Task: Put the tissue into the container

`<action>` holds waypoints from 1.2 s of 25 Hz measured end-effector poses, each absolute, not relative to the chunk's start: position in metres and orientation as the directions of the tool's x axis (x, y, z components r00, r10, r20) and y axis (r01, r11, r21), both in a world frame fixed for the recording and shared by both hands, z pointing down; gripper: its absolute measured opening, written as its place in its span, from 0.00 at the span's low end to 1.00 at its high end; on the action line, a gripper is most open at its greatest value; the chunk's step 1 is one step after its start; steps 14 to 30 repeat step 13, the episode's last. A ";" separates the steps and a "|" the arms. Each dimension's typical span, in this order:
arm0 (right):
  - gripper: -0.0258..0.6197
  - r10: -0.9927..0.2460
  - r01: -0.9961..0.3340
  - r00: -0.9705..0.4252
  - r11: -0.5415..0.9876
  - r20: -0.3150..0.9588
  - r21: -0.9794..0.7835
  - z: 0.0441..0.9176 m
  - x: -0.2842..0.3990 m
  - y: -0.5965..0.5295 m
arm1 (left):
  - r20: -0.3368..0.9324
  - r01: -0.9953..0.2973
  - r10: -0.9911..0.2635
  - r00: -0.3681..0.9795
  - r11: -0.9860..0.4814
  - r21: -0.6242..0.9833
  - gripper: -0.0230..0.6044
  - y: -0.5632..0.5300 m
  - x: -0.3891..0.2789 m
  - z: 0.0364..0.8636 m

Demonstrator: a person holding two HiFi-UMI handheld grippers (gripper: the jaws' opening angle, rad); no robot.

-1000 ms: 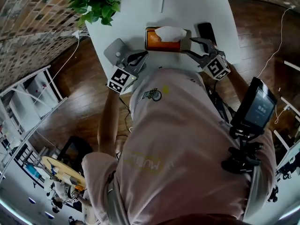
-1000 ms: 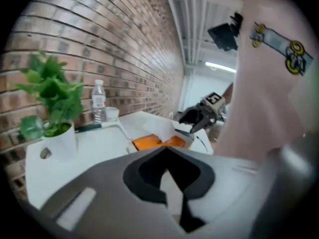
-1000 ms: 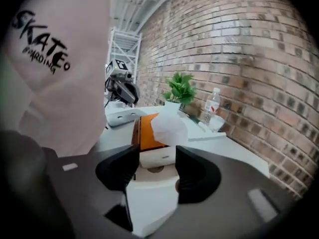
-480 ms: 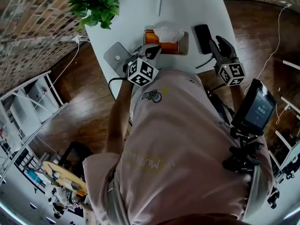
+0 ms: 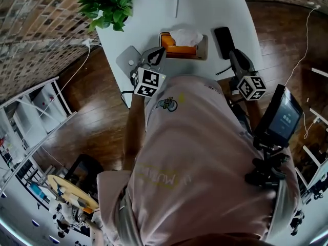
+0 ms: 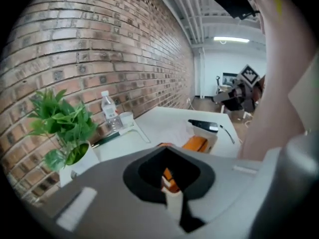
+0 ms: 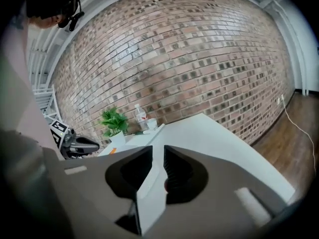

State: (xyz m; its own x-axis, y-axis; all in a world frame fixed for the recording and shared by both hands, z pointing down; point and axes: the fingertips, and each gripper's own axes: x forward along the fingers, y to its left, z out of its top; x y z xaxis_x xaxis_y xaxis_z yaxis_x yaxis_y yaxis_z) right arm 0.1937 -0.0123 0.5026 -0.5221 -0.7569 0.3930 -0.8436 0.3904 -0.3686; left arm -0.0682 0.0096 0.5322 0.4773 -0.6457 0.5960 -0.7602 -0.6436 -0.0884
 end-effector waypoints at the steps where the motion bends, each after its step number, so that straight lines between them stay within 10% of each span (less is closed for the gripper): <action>1: 0.14 -0.748 -0.837 -0.533 0.396 0.397 -0.378 0.505 0.187 -0.008 | 0.596 -0.777 -0.669 0.443 -0.619 -0.117 0.04 0.006 -0.073 0.533; 6: 0.14 -0.730 -0.824 -0.551 0.401 0.403 -0.401 0.513 0.169 0.002 | 0.720 -0.836 -0.655 0.230 -0.512 -0.198 0.04 -0.028 -0.092 0.583; 30: 0.14 -0.738 -0.826 -0.540 0.373 0.405 -0.422 0.517 0.173 0.006 | 0.727 -0.797 -0.633 0.265 -0.568 -0.204 0.04 -0.033 -0.092 0.576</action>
